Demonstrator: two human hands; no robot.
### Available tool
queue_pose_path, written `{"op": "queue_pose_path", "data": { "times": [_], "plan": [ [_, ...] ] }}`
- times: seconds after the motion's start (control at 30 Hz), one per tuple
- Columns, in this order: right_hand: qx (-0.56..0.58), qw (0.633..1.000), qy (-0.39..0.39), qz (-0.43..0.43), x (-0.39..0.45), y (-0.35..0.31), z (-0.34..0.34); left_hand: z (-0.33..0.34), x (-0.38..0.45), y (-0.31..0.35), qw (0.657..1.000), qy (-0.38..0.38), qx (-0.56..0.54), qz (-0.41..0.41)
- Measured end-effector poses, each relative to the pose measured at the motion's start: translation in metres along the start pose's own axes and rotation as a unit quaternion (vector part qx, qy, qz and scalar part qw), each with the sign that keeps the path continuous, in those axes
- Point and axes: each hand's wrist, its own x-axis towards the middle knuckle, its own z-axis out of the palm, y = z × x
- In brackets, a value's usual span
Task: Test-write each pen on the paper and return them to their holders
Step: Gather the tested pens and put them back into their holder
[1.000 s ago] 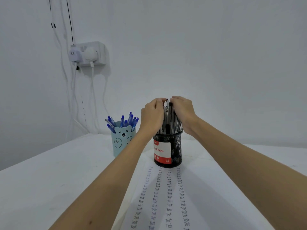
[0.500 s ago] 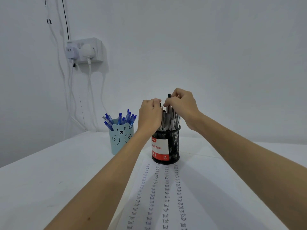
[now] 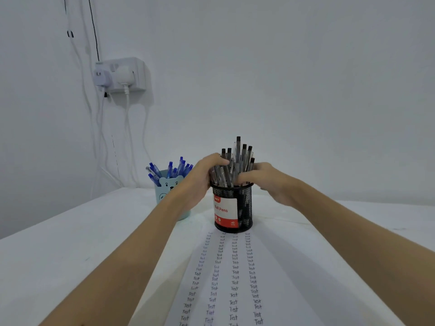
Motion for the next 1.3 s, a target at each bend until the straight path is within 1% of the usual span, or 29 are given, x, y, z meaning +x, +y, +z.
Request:
{"op": "queue_pose_path", "data": {
  "times": [0.03,0.07,0.13,0.17,0.23,0.3,0.37,0.47,0.57,0.63,0.7,0.73,0.87,1.03,1.07,1.17,1.2,1.23,1.3],
  "plan": [
    [0.007,1.0,0.007,-0.007,0.0,-0.002,0.003,-0.001,0.0,-0.001,1.0,-0.013,0.016,-0.004],
    [0.009,1.0,0.017,-0.014,0.002,-0.004,0.007,-0.002,0.0,-0.002,0.998,-0.009,0.054,-0.006],
    [0.012,0.999,0.039,-0.029,0.006,-0.006,0.011,-0.002,0.001,-0.003,0.986,0.039,0.165,0.004],
    [0.022,0.998,0.054,-0.036,0.008,-0.008,0.013,-0.002,0.002,-0.002,0.977,0.065,0.201,0.02],
    [0.053,0.994,0.086,-0.043,0.007,-0.01,0.014,-0.003,0.003,0.002,0.97,0.104,0.211,0.065],
    [0.067,0.991,0.1,-0.054,0.005,-0.012,0.014,-0.003,0.004,0.007,0.965,0.125,0.207,0.1],
    [0.062,0.992,0.093,-0.064,0.002,-0.012,0.012,-0.003,0.003,0.006,0.961,0.11,0.228,0.115],
    [0.056,0.993,0.076,-0.065,-0.001,-0.012,0.011,-0.002,0.0,0.004,0.954,0.061,0.263,0.132],
    [0.073,0.992,0.077,-0.067,0.001,-0.016,0.007,0.003,0.003,0.016,0.953,0.056,0.244,0.168],
    [0.069,0.993,0.068,-0.066,0.0,-0.018,0.006,0.008,0.006,0.025,0.937,0.046,0.296,0.179],
    [0.054,0.995,0.058,-0.064,-0.002,-0.017,0.006,0.012,0.009,0.029,0.911,0.033,0.374,0.172],
    [0.05,0.995,0.053,-0.064,-0.003,-0.015,0.007,0.013,0.01,0.03,0.903,0.036,0.395,0.165],
    [0.071,0.994,0.046,-0.066,-0.002,-0.01,0.007,0.016,0.012,0.025,0.902,0.082,0.392,0.161],
    [0.064,0.995,0.044,-0.057,-0.003,-0.008,0.005,0.016,0.01,0.022,0.889,0.059,0.434,0.134],
    [0.062,0.995,0.047,-0.055,-0.003,-0.008,0.005,0.017,0.01,0.022,0.882,0.053,0.45,0.131],
    [0.061,0.995,0.069,-0.039,-0.003,-0.008,0.005,0.025,0.008,0.018,0.835,0.036,0.531,0.139],
    [0.067,0.994,0.077,-0.034,-0.002,-0.007,0.005,0.026,0.009,0.015,0.829,0.042,0.538,0.146],
    [0.073,0.993,0.082,-0.031,-0.002,-0.007,0.006,0.027,0.009,0.012,0.833,0.053,0.528,0.156],
    [0.077,0.993,0.082,-0.025,-0.001,-0.006,0.007,0.027,0.007,0.011,0.873,0.106,0.43,0.203]
  ]
}}
